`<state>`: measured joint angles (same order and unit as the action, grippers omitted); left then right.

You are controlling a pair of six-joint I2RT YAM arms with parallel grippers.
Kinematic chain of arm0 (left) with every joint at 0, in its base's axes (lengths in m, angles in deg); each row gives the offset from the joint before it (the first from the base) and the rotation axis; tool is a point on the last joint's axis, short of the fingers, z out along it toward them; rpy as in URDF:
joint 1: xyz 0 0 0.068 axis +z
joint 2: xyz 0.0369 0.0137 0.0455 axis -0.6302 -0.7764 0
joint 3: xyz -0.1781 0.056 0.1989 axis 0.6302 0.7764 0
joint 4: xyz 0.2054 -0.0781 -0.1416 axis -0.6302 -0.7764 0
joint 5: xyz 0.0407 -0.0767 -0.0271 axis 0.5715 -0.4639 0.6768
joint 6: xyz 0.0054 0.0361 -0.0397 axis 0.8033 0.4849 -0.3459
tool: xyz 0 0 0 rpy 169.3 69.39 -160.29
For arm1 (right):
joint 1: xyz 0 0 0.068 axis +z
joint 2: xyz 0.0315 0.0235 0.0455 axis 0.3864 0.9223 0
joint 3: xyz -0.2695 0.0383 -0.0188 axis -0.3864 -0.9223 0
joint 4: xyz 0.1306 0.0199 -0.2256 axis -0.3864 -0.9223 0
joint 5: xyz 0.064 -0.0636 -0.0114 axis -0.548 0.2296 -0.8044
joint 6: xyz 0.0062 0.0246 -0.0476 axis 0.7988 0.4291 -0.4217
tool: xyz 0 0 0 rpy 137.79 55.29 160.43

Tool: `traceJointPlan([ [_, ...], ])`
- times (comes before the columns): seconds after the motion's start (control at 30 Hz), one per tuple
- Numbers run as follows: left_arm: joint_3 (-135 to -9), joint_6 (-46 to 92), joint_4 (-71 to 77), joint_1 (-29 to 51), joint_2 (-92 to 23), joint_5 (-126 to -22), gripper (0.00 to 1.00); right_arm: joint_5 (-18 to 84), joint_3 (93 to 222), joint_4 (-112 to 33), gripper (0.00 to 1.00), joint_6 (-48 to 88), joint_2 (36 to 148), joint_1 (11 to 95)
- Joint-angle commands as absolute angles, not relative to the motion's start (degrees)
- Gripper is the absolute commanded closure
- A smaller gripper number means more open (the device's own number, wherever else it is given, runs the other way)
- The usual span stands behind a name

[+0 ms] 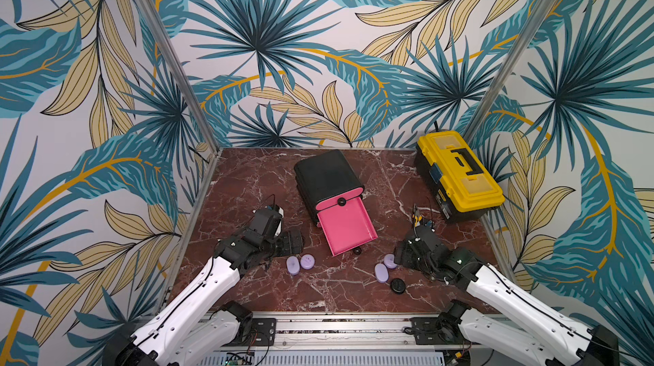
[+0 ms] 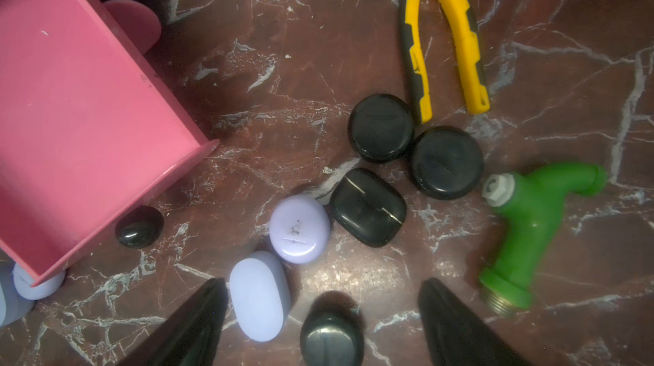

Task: Put the bluetooth earphones in the drawer according to color
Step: Pick up the Bluetooth earphone from the center of the board.

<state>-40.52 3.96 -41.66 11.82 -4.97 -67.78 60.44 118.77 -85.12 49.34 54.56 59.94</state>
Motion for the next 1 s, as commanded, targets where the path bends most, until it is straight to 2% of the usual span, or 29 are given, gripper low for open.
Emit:
traceJointPlan([
  [0.0,-38.5,2.7,-39.1,11.2,-5.1,-66.3,0.00,59.5,119.6,-87.4,0.21,48.7,55.4,60.0],
  [0.07,-37.9,2.5,-38.9,11.3,-4.6,-65.9,0.00,59.2,119.8,-87.5,0.26,48.5,56.9,59.9],
  [0.17,-37.3,2.6,-38.9,11.3,-4.2,-65.3,0.00,58.4,120.4,-87.3,0.28,48.3,60.6,59.9],
  [0.4,-36.7,3.0,-38.2,11.2,-4.8,-64.7,0.00,52.7,121.3,-83.0,0.28,46.3,68.5,59.9],
  [0.97,-35.3,3.2,-37.1,11.3,-5.0,-64.6,0.00,52.8,122.0,-76.9,0.26,48.2,83.7,59.6],
])
